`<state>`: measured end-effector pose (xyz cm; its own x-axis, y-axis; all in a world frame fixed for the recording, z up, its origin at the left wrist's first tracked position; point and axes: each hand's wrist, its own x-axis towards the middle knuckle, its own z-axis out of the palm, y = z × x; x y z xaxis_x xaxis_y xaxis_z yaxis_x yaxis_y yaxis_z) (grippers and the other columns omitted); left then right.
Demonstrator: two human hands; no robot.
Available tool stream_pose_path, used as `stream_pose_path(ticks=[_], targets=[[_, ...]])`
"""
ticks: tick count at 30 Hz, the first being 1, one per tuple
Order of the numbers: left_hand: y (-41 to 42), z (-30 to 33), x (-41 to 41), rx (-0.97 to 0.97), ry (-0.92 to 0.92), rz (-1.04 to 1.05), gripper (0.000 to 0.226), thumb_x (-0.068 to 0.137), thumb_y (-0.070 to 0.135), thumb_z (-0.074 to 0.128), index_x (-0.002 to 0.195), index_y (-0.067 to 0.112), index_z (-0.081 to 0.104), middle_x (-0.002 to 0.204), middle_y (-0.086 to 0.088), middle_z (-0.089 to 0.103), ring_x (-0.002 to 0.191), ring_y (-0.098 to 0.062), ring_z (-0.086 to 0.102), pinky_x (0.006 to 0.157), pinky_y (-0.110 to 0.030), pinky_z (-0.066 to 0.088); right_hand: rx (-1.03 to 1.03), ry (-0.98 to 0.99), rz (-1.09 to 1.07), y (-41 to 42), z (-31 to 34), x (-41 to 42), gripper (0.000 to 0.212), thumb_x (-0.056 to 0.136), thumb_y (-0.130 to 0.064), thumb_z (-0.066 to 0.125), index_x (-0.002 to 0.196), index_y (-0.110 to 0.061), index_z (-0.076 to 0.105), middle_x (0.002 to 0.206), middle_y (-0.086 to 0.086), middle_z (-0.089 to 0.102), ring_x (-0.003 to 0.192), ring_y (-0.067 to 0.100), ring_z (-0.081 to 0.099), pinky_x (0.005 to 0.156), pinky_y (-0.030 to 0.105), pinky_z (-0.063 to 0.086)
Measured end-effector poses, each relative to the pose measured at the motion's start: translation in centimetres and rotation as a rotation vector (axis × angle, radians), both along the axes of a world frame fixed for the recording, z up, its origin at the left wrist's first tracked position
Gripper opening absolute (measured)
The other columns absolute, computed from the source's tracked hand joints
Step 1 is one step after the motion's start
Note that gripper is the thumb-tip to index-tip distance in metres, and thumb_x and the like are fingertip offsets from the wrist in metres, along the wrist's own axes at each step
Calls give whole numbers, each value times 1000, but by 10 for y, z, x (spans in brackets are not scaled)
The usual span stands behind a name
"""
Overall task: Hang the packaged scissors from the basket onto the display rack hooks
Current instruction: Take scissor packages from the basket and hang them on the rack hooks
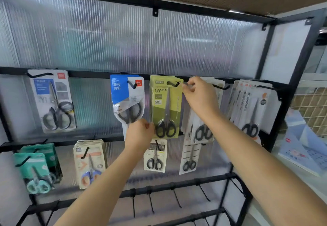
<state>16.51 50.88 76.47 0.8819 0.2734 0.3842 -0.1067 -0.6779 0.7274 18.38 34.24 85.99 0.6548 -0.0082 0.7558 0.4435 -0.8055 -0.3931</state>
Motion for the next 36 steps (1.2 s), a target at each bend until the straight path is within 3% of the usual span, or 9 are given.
stream_pose_path(ticks=[4, 7, 10, 12, 15, 19, 22, 24, 36], targets=[[-12, -6, -13, 314, -214, 14, 26, 95, 22, 45, 77, 6, 55, 73, -7, 55, 68, -29, 55, 54, -29, 36, -124, -35, -125, -16, -21, -27, 27, 96, -26, 45, 107, -6, 60, 100, 6, 64, 89, 24, 60, 71, 35, 49], [-33, -16, -20, 466, -411, -28, 20, 82, 18, 56, 71, 2, 60, 72, -13, 56, 66, -33, 55, 46, -29, 36, -200, -6, -205, -40, -46, -51, 26, 95, -22, 43, 104, -5, 59, 97, 9, 61, 85, 27, 58, 68, 38, 48], [-50, -25, -25, 502, -531, -18, 14, 76, 11, 65, 72, 0, 59, 76, -19, 53, 67, -35, 52, 48, -34, 40, -246, 75, -283, -73, -71, -78, 25, 96, -22, 42, 101, -4, 58, 94, 10, 61, 81, 28, 58, 63, 36, 45], [-63, -33, -32, 512, -578, -82, 13, 81, 11, 59, 73, 0, 57, 77, -20, 53, 68, -36, 52, 52, -36, 40, -247, 107, -337, -96, -86, -100, 22, 95, -22, 42, 97, -6, 58, 93, 10, 60, 82, 28, 58, 61, 33, 40], [-97, -51, -47, 603, -593, -260, 16, 83, 12, 50, 74, 0, 56, 77, -20, 54, 68, -36, 54, 53, -38, 43, -254, 196, -424, -132, -108, -133, 27, 95, -20, 42, 110, -5, 57, 104, 13, 60, 92, 30, 57, 63, 30, 32], [-163, -93, -85, 697, -446, -570, 28, 83, 16, 42, 83, -5, 60, 87, -26, 58, 79, -42, 58, 56, -42, 45, -244, 381, -511, -176, -156, -181, 31, 95, -20, 41, 115, 0, 54, 113, 19, 56, 100, 35, 55, 72, 36, 39], [-218, -132, -133, 817, -161, -766, 33, 93, 18, 43, 115, -4, 54, 117, -24, 53, 108, -39, 49, 81, -45, 40, -305, 563, -572, -204, -206, -228, 36, 96, -22, 40, 122, 0, 50, 121, 20, 52, 109, 34, 53, 82, 37, 41], [-251, -162, -169, 917, -50, -900, 36, 95, 20, 42, 123, 0, 49, 126, -20, 49, 117, -35, 44, 90, -42, 36, -295, 660, -609, -221, -240, -266, 37, 96, -23, 42, 124, 0, 48, 124, 19, 52, 112, 35, 52, 86, 37, 41], [-346, -301, -305, 1067, 112, -1335, 34, 95, 23, 43, 119, 0, 48, 124, -19, 50, 118, -33, 43, 95, -37, 33, -77, 1077, -783, -290, -370, -455, 34, 96, -21, 41, 121, 0, 48, 124, 19, 52, 106, 37, 54, 81, 39, 42]])
